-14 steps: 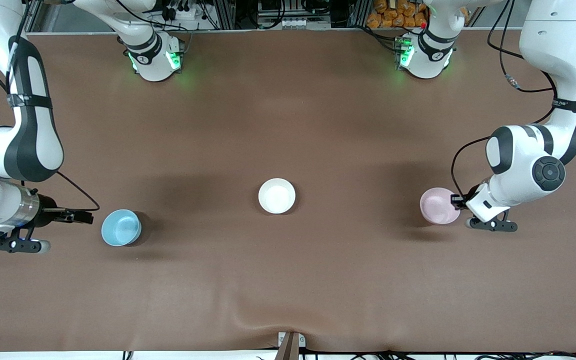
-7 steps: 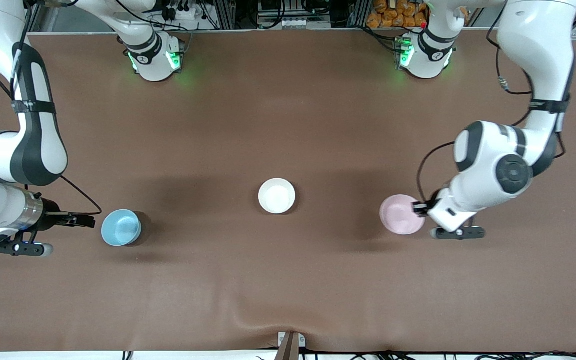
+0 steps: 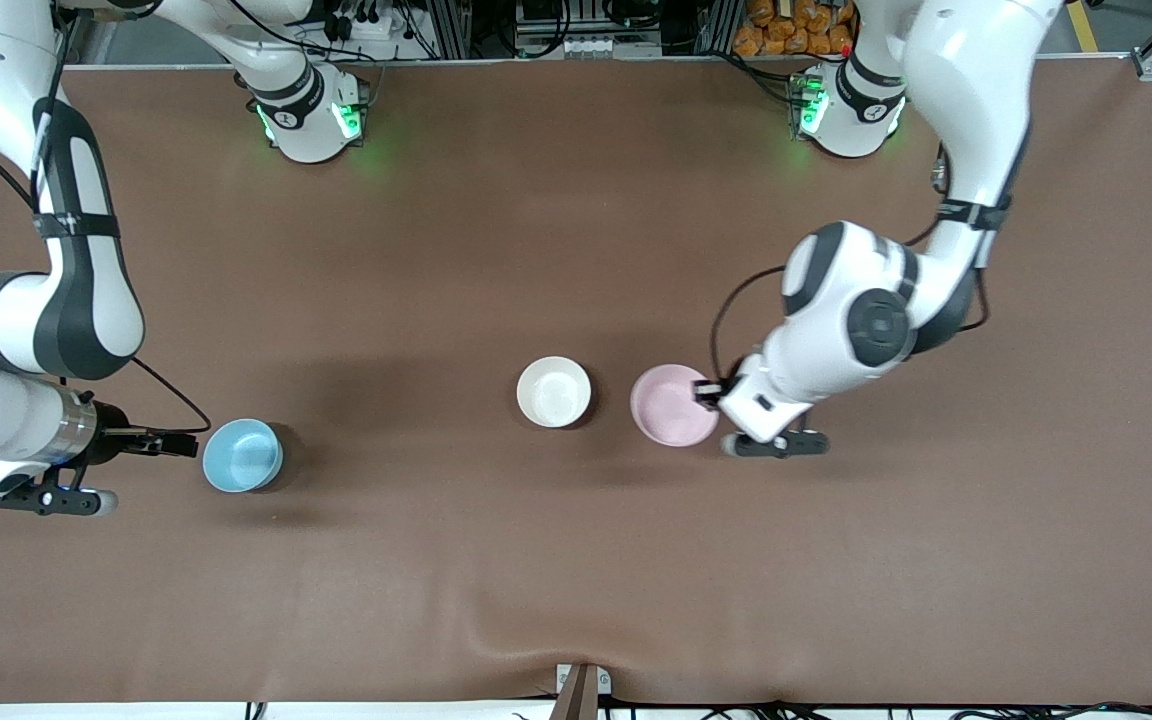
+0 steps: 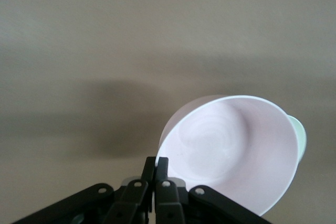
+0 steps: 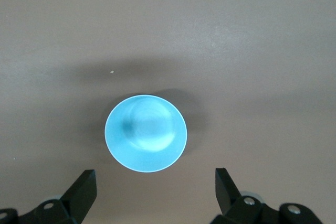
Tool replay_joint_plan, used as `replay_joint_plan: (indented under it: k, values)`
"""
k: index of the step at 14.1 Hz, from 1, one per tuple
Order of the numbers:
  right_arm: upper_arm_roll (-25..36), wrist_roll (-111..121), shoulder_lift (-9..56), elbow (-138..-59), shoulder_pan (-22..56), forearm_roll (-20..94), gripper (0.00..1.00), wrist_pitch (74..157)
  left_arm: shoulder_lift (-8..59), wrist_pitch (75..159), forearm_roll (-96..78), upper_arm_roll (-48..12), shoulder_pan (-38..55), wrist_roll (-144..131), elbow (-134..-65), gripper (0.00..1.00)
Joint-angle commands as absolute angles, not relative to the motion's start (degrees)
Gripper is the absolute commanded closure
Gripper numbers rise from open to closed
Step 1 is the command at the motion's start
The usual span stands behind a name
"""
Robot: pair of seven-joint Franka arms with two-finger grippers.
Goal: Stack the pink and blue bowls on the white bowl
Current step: 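Grip the pink bowl rim and slide it toward the white bowl, then set the pink bowl down while the right gripper grips the blue bowl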
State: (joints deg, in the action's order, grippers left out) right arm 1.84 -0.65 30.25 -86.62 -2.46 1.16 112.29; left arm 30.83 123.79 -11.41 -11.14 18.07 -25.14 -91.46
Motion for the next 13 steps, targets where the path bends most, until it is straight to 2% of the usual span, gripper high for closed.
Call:
replay_joint_plan:
  k: [1, 4, 13]
  values:
    - [1.67, -0.7, 32.34, -85.69, -2.37, 1.06, 0.0, 112.33, 36.89, 122.61, -12.3, -10.72, 23.01, -31.61, -84.48, 1.0]
    - [1.67, -0.62, 33.75, -85.51, -2.55, 0.7, 0.0, 114.68, 41.3, 123.57, -11.95, -9.67, 28.29, -37.26, -79.82, 1.0]
    - [1.67, -0.35, 40.16, -86.4, -4.91, 0.62, 0.0, 123.91, 45.35, 130.52, -12.22, -9.67, 31.73, -37.62, -79.54, 1.0]
